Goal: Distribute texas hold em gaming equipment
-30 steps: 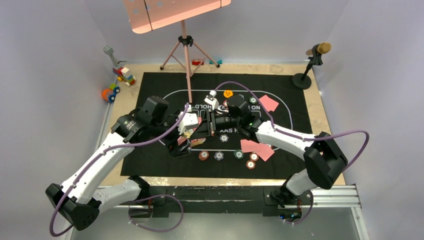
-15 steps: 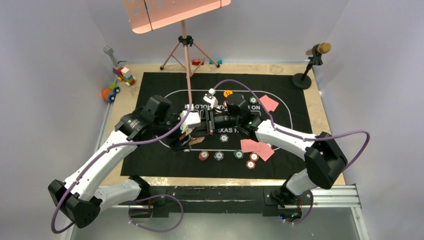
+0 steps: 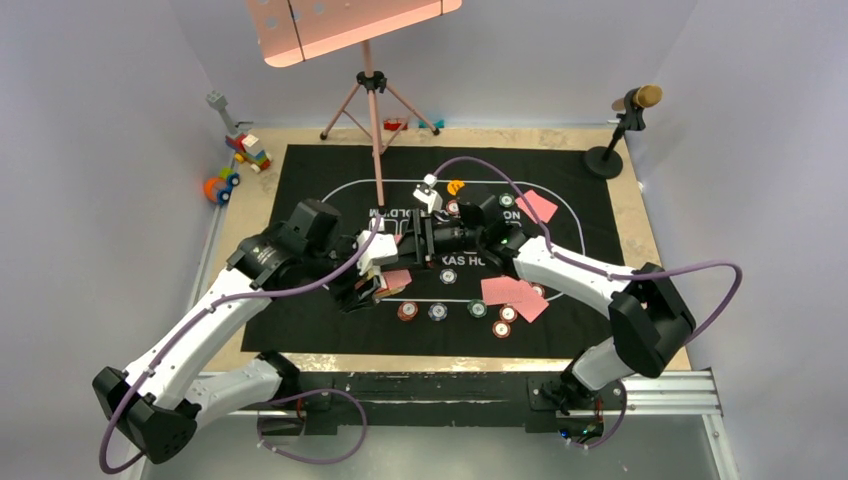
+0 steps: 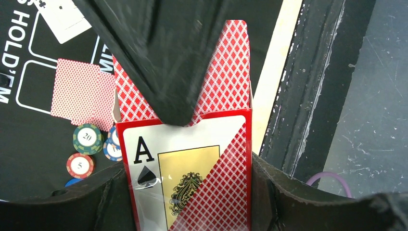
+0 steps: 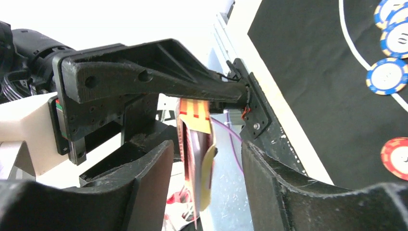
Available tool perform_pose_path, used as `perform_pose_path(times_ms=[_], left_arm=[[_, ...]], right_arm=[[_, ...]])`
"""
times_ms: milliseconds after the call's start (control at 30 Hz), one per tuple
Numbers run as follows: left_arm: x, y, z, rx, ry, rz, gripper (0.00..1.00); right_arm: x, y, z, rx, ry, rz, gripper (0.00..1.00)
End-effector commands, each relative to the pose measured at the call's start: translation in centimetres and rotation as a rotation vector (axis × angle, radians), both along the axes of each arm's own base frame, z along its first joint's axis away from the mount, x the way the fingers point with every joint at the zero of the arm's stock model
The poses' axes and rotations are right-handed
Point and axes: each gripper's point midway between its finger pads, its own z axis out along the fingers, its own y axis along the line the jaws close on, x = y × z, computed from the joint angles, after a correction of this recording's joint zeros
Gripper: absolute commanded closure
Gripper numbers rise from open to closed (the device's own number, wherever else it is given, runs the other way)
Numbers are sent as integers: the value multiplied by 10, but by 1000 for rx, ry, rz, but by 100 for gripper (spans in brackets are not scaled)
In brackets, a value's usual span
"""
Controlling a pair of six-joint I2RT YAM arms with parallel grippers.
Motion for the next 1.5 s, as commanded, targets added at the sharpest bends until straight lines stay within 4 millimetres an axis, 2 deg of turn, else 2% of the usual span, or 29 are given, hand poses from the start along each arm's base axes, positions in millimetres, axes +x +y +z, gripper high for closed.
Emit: perform_pose_path(times_ms=[0,333,433,633,867,1000,1067,1200,1267,1467], left_arm=[[-8,-5,10,-57,-4,-15,54],[-8,-10,26,-105,-6,1,56],[-7,-11,31,-117,-7,6,57],[-7,-12,37,-130,-10,5,58],[-7,-11,39,-134,-10,6,61],[-7,-11,40,-138,-10,12,62],[-6,-11,40,-141,-10,15,62],[-6,-13,40,-148,-5,18,62],[-6,-13,39,-149,0,23,62],[-2,-13,37,-142,5,36,63]], right_arm=[[5,-9,23,37,-77,-6,41],[5,-7,16,44,-52,0,44],[2,-10,11,31,-43,2,48],[3,-21,2,6,-37,-20,58],[9,-35,2,-1,-45,-49,66],[12,-42,1,-21,-53,-69,68],[13,-45,0,-35,-59,-81,66],[13,-48,6,-25,-73,-87,45],[13,-48,10,-17,-82,-90,39],[10,-44,18,8,-92,-75,33]])
